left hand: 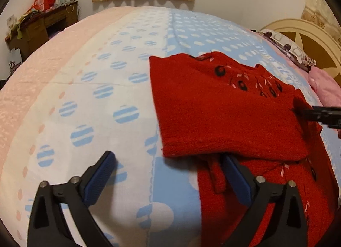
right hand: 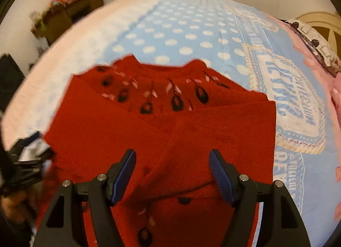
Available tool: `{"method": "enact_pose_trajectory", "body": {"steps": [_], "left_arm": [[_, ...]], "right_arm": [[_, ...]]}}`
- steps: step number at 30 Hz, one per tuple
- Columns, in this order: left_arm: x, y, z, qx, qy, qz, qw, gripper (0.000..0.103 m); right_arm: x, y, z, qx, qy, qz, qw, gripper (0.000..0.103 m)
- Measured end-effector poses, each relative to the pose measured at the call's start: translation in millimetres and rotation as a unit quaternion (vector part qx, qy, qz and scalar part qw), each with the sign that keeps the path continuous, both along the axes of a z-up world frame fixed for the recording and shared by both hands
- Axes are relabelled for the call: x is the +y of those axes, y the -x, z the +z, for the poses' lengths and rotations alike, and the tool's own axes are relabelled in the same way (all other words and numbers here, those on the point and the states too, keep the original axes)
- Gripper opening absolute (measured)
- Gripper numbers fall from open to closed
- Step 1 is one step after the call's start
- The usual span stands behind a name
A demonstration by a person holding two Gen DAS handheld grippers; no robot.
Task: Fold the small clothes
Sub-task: 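Grasp the sweater side edge with the right gripper and lift it inward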
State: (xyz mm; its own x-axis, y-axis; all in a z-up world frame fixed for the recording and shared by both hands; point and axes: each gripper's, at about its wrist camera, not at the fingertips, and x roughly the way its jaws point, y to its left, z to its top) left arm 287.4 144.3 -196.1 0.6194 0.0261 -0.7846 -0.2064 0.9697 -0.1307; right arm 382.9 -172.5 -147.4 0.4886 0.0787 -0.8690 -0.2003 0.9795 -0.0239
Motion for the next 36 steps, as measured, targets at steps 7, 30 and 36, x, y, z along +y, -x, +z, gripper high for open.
{"method": "enact_pose_trajectory", "body": {"steps": [7,30,36], "left_arm": [[0.2,1.0,-3.9,0.000,0.005,-0.002,1.0000,0.103],[12.5,5.1,-3.4,-0.008,0.036,0.023,0.9991,0.103],[12.6,3.9,-3.8,-0.006,0.035,0.022,0.9991,0.103]], "right_arm": [[-43.4,41.4,26.5,-0.091,-0.052,-0.024,0.994,0.008],[-140.3,104.0,5.3,-0.073,-0.152,-0.094,0.981,0.065],[-129.0,90.8,-25.1,-0.036,-0.122,-0.074,0.989,0.009]]}}
